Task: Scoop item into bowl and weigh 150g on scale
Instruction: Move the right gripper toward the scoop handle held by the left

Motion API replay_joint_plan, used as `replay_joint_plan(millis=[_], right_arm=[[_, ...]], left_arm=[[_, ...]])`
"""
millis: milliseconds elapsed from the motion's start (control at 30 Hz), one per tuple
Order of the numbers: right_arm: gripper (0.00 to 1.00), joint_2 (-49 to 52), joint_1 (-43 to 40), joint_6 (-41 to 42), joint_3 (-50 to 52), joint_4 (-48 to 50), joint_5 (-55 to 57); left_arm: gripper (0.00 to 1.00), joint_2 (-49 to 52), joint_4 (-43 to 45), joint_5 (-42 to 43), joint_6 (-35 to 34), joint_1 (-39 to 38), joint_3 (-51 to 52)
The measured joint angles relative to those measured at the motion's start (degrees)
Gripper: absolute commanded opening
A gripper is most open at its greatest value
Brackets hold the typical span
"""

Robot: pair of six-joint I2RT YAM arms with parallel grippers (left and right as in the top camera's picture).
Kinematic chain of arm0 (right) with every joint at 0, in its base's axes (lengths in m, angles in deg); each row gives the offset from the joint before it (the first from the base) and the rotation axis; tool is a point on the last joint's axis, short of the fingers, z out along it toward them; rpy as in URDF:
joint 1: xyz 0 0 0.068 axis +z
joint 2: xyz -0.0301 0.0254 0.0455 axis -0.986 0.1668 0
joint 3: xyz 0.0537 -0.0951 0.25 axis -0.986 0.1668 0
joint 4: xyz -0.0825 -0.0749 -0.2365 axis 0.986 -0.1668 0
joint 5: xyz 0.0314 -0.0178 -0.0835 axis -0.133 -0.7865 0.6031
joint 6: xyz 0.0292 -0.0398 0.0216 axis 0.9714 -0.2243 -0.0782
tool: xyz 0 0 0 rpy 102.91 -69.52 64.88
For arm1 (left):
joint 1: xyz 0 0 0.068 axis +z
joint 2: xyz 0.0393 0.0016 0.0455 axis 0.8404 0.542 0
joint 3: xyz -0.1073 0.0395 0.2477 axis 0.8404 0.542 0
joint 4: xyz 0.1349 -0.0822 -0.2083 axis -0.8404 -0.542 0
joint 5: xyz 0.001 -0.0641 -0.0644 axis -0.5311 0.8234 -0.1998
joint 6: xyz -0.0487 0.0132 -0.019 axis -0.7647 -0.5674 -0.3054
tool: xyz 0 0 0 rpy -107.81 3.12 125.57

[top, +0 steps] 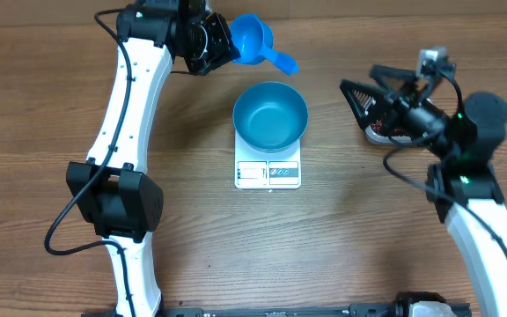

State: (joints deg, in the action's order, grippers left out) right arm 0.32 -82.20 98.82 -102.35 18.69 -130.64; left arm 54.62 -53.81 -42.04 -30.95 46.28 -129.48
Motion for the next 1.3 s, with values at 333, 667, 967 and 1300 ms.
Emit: replay_joint_plan(millis=[333,667,967,1300], right_arm=[[1.0,14.6,3.0,20.0,0.0,11.1,-3.2],[1.0,14.6,9.1,21.9,0.0,11.7,3.8],[0.77,14.6,9.1,22.1,0.0,11.6,5.4],[0.72,14.6,9.1,22.0,0.0,11.2,6.4]], left_arm=[[0.04,0.0,0.1,-4.5,-6.9,-1.9,0.0],[0.04,0.0,0.0,-13.7,-8.3,-8.9,0.0],[0.04,0.0,-0.2,-18.6,-8.3,-11.3,0.0],[0.04,0.0,-0.2,-19.0,-8.3,-11.6,0.0]])
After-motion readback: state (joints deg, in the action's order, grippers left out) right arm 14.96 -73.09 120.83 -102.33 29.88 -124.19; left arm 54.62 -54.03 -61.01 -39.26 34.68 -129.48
